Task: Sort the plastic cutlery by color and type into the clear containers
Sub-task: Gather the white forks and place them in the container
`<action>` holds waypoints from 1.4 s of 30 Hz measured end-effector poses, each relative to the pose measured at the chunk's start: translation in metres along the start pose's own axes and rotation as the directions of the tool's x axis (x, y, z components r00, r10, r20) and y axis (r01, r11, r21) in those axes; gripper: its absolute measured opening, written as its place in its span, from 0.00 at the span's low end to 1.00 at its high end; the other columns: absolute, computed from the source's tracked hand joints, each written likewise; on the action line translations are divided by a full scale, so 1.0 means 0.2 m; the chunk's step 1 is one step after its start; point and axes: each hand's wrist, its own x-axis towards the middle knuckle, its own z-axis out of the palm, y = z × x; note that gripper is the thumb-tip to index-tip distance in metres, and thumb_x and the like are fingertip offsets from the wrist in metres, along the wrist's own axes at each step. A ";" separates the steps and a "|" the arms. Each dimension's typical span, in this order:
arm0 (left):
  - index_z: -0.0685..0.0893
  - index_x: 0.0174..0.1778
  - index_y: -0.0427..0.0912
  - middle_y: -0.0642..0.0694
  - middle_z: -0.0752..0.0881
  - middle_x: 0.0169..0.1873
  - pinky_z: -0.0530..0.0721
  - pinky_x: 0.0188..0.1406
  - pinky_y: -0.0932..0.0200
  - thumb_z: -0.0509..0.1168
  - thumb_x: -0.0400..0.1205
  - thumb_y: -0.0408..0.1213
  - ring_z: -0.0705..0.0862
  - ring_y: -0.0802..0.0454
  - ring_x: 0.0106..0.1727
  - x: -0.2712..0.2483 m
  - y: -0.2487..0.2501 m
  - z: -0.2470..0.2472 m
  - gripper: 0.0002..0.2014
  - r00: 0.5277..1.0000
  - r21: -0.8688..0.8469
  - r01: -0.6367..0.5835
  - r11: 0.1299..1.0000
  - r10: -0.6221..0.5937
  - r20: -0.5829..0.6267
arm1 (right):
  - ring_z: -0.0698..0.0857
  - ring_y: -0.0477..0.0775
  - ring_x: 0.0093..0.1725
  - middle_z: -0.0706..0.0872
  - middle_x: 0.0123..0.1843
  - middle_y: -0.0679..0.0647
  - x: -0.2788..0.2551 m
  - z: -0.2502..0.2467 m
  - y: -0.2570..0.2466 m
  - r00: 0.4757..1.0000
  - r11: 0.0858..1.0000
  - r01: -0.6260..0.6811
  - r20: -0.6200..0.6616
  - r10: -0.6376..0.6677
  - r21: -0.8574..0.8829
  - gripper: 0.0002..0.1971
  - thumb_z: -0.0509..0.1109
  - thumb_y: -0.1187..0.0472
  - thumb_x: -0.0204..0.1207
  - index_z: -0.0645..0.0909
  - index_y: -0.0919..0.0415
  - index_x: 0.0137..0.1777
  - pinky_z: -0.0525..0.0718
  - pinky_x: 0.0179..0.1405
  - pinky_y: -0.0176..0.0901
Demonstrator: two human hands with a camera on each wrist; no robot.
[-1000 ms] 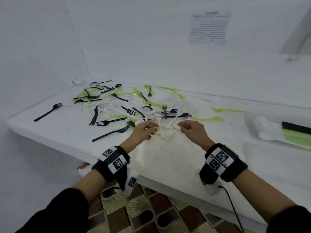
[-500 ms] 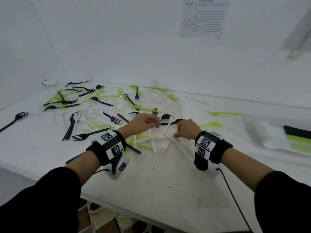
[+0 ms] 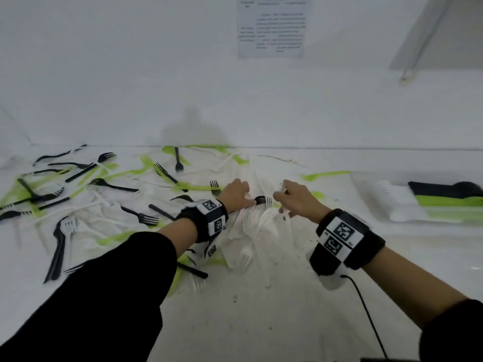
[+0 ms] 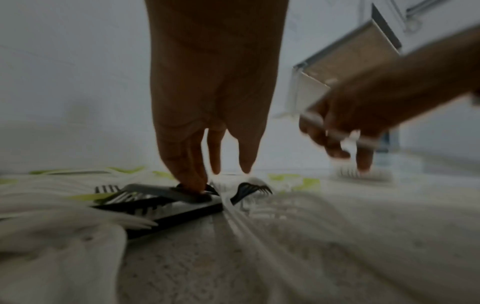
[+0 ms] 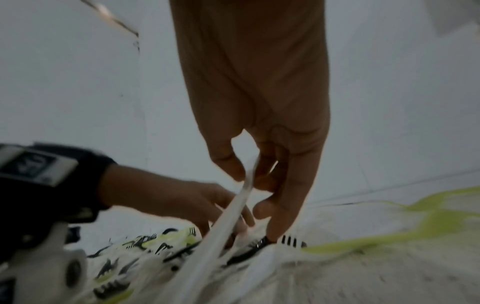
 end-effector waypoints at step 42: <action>0.84 0.41 0.32 0.40 0.81 0.35 0.64 0.33 0.59 0.74 0.70 0.44 0.78 0.47 0.41 -0.21 -0.09 0.03 0.16 0.950 -0.079 -0.208 0.975 0.220 0.221 | 0.76 0.34 0.23 0.76 0.28 0.43 -0.10 0.01 0.00 0.962 0.946 0.273 0.078 -0.263 -0.174 0.08 0.72 0.58 0.76 0.80 0.57 0.36 0.70 0.23 0.27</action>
